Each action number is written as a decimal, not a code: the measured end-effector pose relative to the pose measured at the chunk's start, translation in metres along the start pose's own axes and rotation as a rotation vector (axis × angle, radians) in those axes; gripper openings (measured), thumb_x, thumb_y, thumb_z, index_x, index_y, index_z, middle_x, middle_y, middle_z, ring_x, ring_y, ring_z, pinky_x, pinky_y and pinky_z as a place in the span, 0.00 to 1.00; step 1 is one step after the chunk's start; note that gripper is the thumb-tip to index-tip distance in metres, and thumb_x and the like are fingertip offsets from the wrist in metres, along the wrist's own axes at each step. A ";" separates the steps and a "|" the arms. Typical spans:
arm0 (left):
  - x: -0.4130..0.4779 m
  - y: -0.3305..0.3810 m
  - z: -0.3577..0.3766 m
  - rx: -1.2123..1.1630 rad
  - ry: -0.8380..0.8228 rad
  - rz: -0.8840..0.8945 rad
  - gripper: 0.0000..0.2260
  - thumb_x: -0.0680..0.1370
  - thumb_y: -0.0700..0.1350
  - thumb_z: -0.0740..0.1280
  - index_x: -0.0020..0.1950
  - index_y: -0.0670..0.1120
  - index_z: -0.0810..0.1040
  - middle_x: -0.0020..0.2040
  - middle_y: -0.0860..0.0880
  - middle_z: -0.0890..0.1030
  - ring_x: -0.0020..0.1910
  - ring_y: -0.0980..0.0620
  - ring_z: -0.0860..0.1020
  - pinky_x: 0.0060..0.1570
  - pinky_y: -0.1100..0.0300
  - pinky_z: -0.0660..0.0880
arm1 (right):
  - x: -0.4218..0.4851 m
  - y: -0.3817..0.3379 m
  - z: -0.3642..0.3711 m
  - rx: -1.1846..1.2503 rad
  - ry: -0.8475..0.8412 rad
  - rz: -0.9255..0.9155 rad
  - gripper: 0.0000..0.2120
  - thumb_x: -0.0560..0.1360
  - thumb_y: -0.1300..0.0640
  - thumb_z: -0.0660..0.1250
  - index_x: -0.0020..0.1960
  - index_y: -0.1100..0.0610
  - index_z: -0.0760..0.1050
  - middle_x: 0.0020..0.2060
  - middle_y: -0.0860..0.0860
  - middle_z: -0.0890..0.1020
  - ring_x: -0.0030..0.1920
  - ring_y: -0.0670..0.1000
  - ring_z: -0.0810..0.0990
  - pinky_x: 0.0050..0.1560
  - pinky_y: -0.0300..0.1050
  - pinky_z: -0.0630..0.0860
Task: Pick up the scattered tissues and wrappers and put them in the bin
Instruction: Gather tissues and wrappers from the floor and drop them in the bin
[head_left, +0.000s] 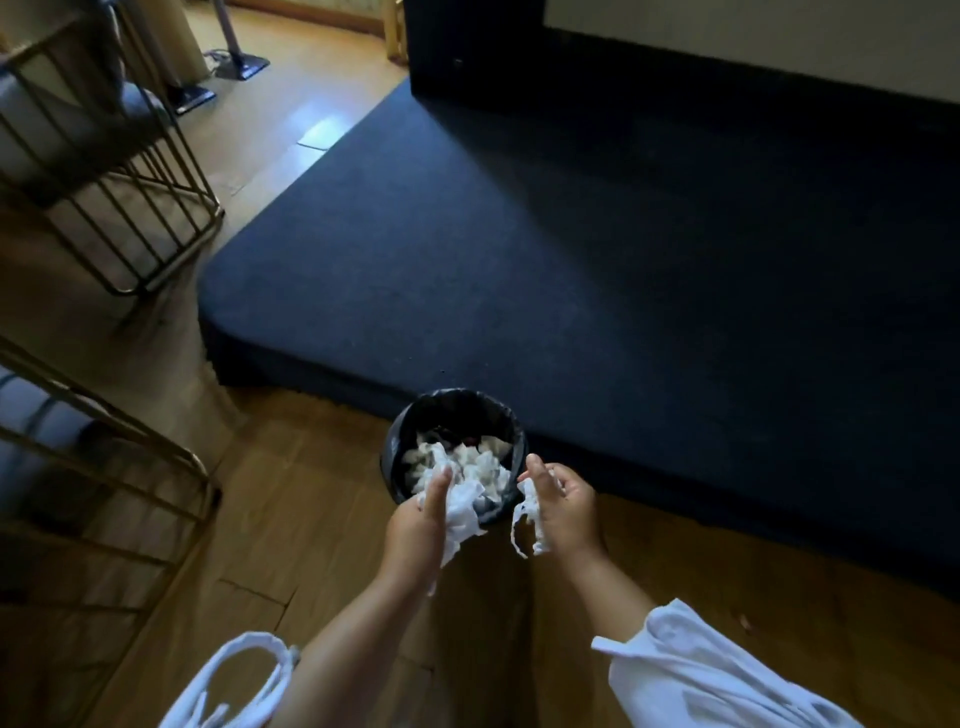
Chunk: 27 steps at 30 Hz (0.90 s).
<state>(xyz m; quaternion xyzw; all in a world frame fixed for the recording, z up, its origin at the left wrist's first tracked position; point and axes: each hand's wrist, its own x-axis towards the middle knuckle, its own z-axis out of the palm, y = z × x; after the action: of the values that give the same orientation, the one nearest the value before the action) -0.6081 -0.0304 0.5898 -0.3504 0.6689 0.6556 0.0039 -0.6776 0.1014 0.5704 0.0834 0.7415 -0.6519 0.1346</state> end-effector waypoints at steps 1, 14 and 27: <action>0.015 0.001 -0.003 0.002 0.017 -0.028 0.20 0.79 0.57 0.55 0.44 0.45 0.80 0.40 0.43 0.81 0.39 0.45 0.78 0.39 0.55 0.71 | 0.016 -0.001 0.010 0.039 0.011 0.039 0.17 0.75 0.52 0.66 0.35 0.64 0.74 0.28 0.54 0.73 0.31 0.48 0.71 0.33 0.39 0.68; 0.225 -0.022 0.000 0.059 -0.023 -0.367 0.09 0.74 0.48 0.53 0.34 0.50 0.65 0.35 0.43 0.70 0.35 0.47 0.70 0.38 0.51 0.66 | 0.192 0.071 0.105 0.411 0.094 0.594 0.10 0.75 0.58 0.56 0.37 0.57 0.73 0.33 0.55 0.78 0.39 0.54 0.76 0.43 0.49 0.74; 0.330 -0.087 0.048 0.149 -0.109 -0.653 0.14 0.80 0.54 0.56 0.55 0.45 0.69 0.49 0.44 0.72 0.49 0.42 0.74 0.44 0.55 0.67 | 0.284 0.162 0.117 0.009 -0.089 0.700 0.14 0.79 0.57 0.56 0.62 0.57 0.71 0.46 0.50 0.75 0.44 0.49 0.73 0.36 0.41 0.66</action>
<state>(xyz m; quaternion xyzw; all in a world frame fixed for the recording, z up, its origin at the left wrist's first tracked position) -0.8378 -0.1318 0.3534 -0.5091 0.5663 0.5868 0.2751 -0.8881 -0.0067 0.3166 0.3044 0.6585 -0.5727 0.3818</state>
